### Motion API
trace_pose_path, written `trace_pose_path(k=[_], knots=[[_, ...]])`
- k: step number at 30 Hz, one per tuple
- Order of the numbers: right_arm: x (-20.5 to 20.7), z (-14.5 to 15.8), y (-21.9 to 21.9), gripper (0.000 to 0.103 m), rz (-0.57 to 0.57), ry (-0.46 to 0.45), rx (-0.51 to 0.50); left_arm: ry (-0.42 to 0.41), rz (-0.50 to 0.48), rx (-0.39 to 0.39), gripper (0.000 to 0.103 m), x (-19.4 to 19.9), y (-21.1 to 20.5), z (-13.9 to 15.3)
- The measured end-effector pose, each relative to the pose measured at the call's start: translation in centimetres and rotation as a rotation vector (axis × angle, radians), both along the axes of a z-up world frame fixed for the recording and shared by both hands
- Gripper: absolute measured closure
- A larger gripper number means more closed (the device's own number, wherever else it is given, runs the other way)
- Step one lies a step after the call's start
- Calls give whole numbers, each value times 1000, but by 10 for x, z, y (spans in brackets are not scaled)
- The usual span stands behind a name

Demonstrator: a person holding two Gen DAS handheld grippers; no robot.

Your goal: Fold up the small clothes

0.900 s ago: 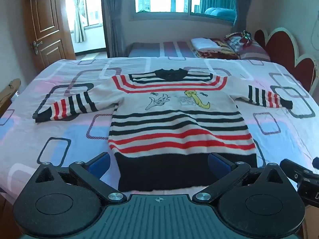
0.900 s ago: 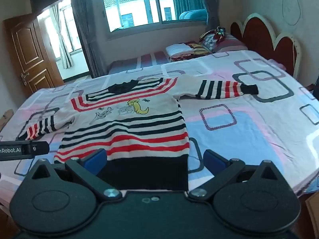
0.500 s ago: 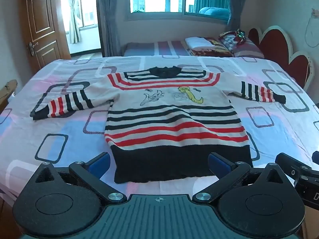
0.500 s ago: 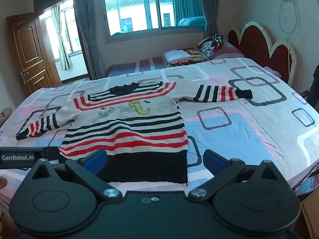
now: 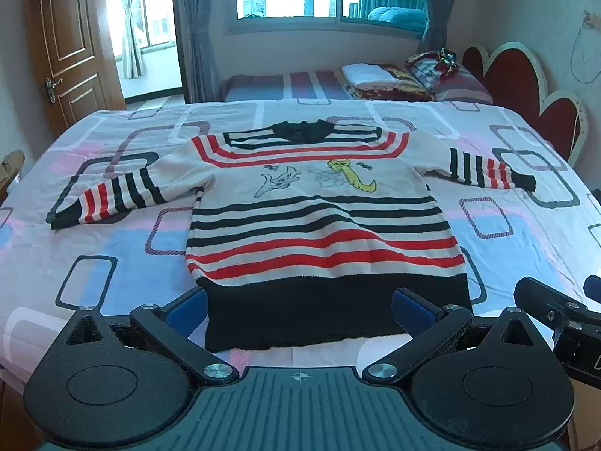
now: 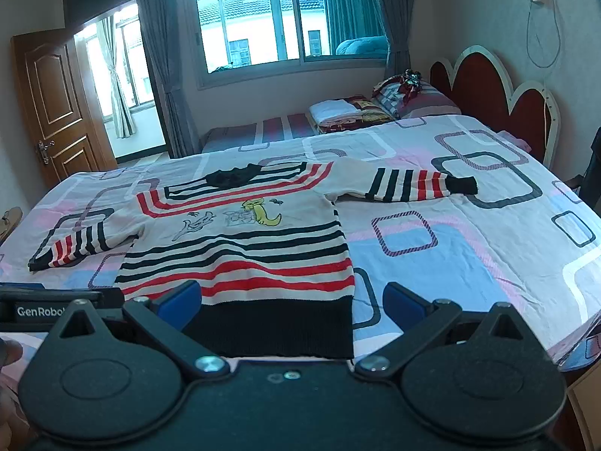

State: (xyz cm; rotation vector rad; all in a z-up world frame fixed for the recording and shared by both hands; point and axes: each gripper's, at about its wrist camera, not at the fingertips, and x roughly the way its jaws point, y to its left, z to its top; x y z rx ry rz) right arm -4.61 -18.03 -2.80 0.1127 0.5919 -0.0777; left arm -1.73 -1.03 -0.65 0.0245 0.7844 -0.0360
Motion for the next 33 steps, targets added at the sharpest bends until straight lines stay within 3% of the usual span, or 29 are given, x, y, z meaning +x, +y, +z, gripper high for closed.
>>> trace_pose_path(k=[33], knots=[[8,-3,5,1,10,10,8,9,10,-8,0,6,2,-3]])
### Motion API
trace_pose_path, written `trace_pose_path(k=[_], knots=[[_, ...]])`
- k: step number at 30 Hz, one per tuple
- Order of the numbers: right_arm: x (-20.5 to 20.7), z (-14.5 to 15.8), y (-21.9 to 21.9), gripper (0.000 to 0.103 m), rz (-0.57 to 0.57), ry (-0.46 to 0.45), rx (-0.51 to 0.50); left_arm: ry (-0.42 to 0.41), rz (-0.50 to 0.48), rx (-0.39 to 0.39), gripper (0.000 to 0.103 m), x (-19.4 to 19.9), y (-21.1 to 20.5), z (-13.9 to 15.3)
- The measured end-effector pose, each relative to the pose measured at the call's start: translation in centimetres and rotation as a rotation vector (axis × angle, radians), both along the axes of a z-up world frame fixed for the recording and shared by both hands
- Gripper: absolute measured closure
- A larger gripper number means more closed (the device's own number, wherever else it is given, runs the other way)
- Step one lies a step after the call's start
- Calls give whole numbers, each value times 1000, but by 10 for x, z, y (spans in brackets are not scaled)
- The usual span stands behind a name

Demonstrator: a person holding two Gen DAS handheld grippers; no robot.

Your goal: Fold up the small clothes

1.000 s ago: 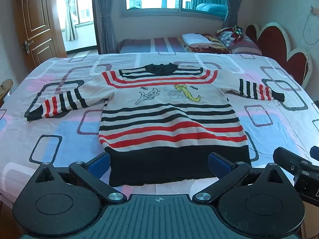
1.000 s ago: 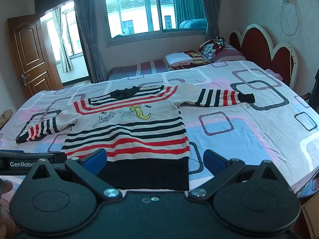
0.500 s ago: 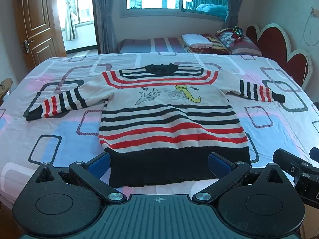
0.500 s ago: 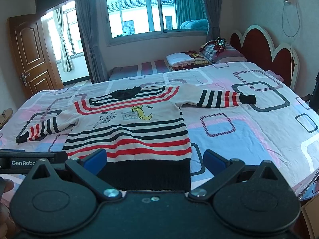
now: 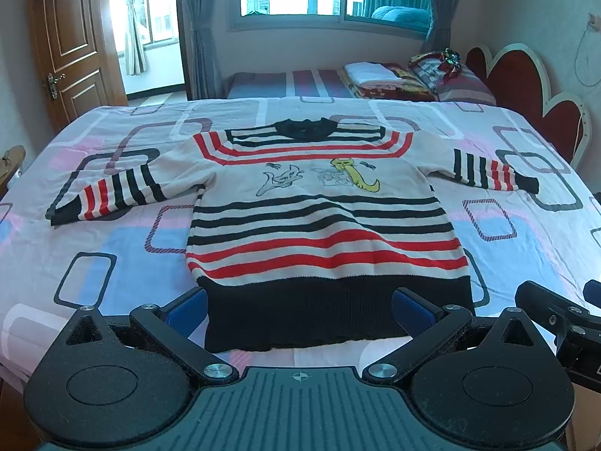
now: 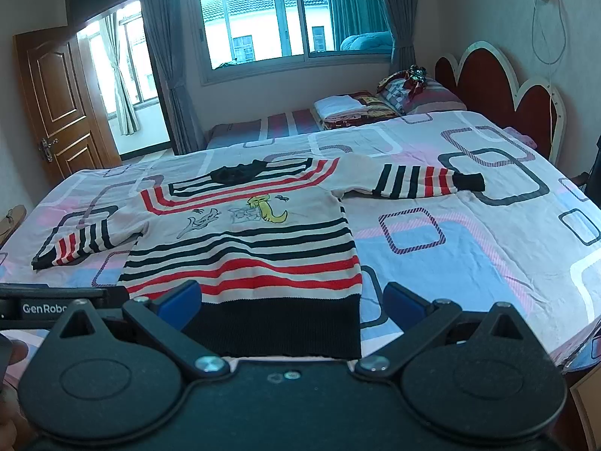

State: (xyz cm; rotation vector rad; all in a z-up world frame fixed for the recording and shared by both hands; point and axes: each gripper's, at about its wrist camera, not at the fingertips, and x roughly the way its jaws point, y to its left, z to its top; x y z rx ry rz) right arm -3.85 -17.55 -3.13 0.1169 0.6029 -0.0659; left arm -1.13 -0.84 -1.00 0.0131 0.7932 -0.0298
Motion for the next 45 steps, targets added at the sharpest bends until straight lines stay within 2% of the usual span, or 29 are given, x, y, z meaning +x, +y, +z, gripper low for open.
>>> trace_pose_path(k=[29,45], knots=[[5,-1,0,1,2,5,-1,11,22,-3,0,13,3,-3],[25,-9,-9,1,0,35,11,29,42,4,0,34,0,-11]])
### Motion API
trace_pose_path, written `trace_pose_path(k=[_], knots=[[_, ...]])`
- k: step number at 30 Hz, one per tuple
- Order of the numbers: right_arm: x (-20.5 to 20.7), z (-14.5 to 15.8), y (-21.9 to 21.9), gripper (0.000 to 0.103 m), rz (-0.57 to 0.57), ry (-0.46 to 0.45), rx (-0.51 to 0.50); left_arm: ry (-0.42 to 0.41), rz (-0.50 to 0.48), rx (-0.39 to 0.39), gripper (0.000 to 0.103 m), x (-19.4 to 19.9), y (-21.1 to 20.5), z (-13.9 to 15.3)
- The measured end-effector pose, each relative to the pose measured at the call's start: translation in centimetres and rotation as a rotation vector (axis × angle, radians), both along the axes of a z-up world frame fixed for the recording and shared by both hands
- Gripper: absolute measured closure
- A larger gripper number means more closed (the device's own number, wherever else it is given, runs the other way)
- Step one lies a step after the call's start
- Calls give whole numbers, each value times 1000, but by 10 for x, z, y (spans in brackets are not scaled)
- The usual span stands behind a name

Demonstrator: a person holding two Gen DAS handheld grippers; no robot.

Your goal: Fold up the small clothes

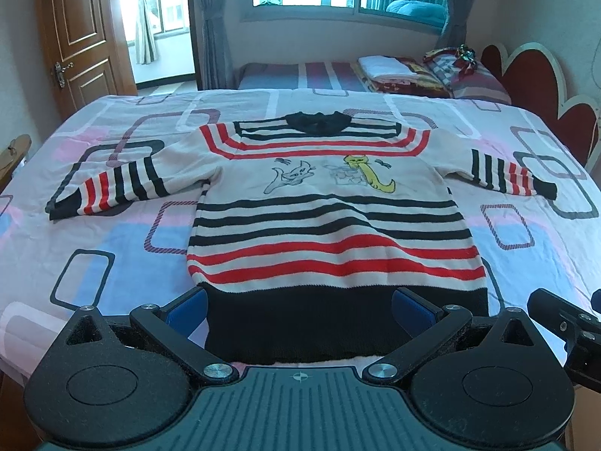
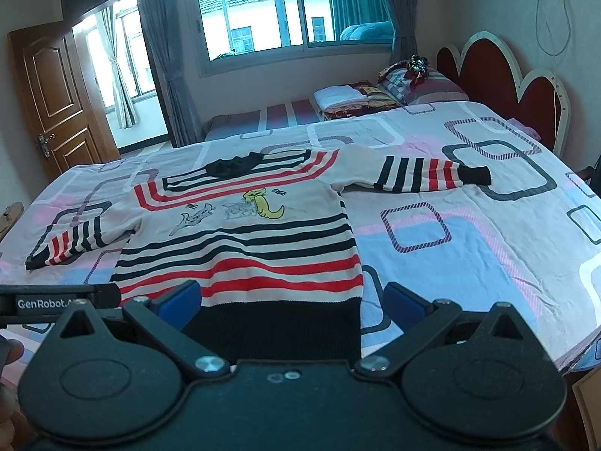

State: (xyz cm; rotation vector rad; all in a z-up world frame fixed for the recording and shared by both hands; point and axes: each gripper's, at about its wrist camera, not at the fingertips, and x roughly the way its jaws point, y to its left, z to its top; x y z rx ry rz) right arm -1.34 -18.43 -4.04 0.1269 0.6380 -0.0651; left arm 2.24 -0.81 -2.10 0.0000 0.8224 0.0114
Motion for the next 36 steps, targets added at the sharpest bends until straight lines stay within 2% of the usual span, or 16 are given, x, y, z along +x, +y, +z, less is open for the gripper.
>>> trace_pose_path(k=[9,21,30,36], knots=[[24,-7,-15,1,-10,19,-13,18,10,11,0,33,-9,-12],[83,-20,-53,1,-65,61,-36,57,1,18,0,109,-42,-32],[140,-33,-95,1,-89,74,-29,72,21,16,0,176,-79,-52],[183,-53,-144,1,-129,92,-10,89,18,13,0,225,-108,-73]])
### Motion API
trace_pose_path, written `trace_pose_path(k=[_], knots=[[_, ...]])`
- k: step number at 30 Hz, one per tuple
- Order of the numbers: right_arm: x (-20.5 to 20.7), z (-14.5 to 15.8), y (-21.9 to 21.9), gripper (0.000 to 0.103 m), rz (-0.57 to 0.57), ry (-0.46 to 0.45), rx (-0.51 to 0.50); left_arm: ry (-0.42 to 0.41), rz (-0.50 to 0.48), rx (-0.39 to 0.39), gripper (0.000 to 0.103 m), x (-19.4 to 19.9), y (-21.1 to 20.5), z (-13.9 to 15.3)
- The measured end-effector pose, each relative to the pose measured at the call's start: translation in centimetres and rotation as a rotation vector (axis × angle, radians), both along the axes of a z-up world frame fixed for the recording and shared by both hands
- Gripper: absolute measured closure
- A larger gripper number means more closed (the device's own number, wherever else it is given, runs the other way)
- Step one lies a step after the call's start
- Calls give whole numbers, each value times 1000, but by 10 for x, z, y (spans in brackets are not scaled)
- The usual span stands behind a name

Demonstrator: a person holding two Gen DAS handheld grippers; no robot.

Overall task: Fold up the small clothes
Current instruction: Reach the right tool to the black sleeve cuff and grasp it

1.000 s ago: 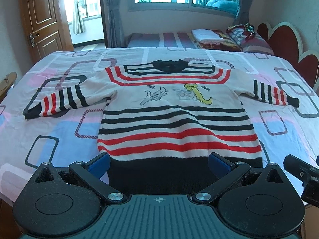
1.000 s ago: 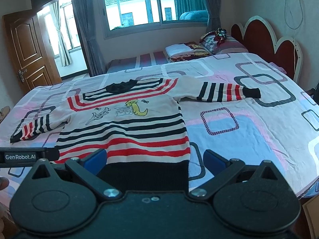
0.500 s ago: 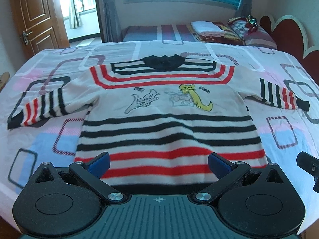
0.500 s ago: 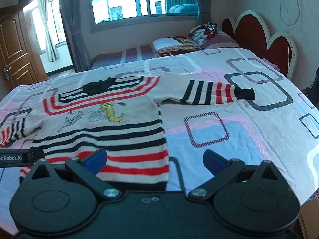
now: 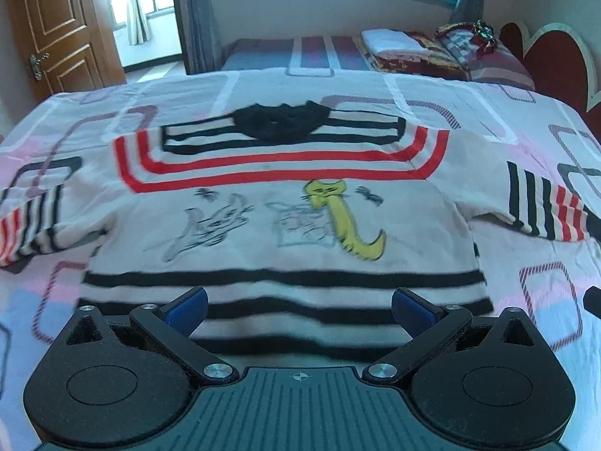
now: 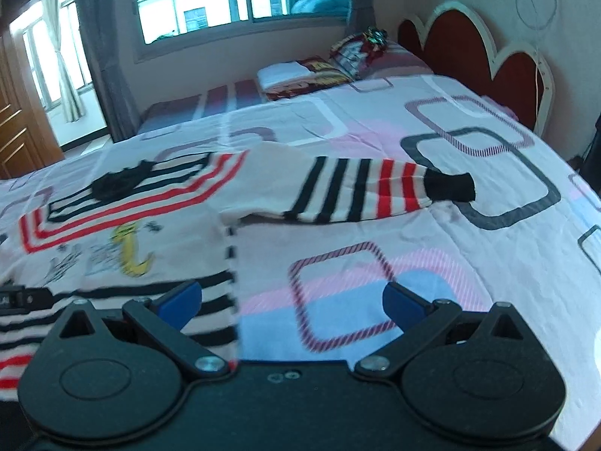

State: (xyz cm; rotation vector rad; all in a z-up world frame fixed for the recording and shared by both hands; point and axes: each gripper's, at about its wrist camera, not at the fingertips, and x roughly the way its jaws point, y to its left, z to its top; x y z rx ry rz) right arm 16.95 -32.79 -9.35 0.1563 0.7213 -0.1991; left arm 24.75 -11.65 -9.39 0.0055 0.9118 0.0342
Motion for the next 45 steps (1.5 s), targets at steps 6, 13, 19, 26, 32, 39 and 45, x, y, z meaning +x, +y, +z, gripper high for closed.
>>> trace_pose_path(k=[6,13,19,26,32,39,45], knots=[[45,-25,-63,17,-80,32,66,29,2,15,0,46,-30,-22],[93,-45,-118,22,-157,56,92,38,9,34,0,95,-52,-37],[121,-68,-166,28,-254,81,152,40,36,32,0,114,-55,-46],[134,-77,-200,32,-340,28,241,57,62,49,0,127,-51,-55],[140,-79,-224,62,-410,-28,278,57,70,72,0,129,-47,-57],[141,-67,-215,94,-366,-68,199,49,56,64,0,126,-38,-49],[158,-26,-145,94,-142,-158,98,12,89,16,0,121,1,-27]])
